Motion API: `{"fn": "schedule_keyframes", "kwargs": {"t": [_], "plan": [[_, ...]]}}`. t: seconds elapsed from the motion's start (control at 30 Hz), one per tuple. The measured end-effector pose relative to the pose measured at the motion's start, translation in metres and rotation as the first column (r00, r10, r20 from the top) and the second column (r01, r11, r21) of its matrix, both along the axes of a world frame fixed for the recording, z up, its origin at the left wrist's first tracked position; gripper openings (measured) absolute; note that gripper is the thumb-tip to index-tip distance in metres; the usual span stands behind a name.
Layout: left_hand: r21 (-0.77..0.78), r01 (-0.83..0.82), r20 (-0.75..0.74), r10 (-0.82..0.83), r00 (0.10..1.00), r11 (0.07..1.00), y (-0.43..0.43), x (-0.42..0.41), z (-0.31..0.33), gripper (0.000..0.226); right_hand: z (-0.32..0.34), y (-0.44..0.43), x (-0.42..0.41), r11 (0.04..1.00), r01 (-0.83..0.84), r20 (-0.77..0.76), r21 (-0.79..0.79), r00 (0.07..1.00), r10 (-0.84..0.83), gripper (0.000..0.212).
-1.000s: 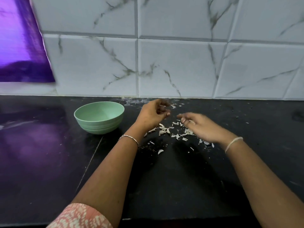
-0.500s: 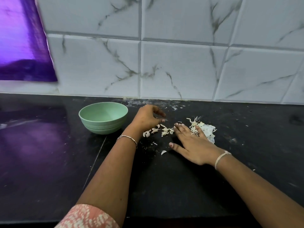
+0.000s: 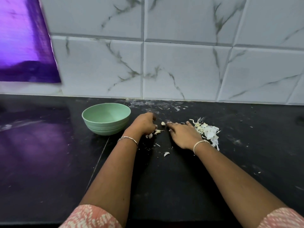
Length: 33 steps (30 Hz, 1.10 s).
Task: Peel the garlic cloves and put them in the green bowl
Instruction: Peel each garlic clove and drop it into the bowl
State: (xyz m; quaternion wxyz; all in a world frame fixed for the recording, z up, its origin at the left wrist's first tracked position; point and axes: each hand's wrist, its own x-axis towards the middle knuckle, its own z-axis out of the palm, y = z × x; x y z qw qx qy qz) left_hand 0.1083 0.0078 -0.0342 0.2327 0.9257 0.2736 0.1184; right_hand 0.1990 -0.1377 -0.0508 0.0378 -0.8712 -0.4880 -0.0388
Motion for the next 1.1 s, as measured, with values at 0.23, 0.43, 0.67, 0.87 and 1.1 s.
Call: {"fn": "schedule_keyframes", "kwargs": {"t": [0.23, 0.43, 0.67, 0.87, 1.1], "plan": [[-0.036, -0.023, 0.032, 0.024, 0.999, 0.999, 0.004, -0.008, 0.0, 0.038, 0.014, -0.019, 0.019, 0.985, 0.151, 0.28, 0.088, 0.945, -0.17, 0.034], [-0.089, -0.004, 0.085, 0.012, 0.996, 0.996, 0.002, -0.016, 0.001, 0.041, 0.014, -0.008, 0.002, 0.915, 0.012, 0.115, 0.402, 0.991, -0.063, 0.026], [-0.184, -0.004, 0.123, 0.027, 0.992, 0.983, 0.007, -0.019, 0.001, 0.045, 0.002, -0.014, -0.003, 0.976, -0.107, -0.198, -0.192, 0.978, 0.068, 0.072], [-0.034, 0.011, 0.034, -0.01, 0.999, 0.999, 0.002, -0.023, 0.006, 0.048, 0.001, -0.022, 0.014, 0.979, 0.109, 0.07, -0.173, 0.993, -0.098, 0.074], [0.034, -0.049, 0.049, 0.047, 0.998, 0.998, -0.004, -0.015, -0.003, 0.041, 0.002, -0.009, 0.004, 0.989, -0.088, -0.001, 0.116, 0.996, 0.089, 0.051]]}}
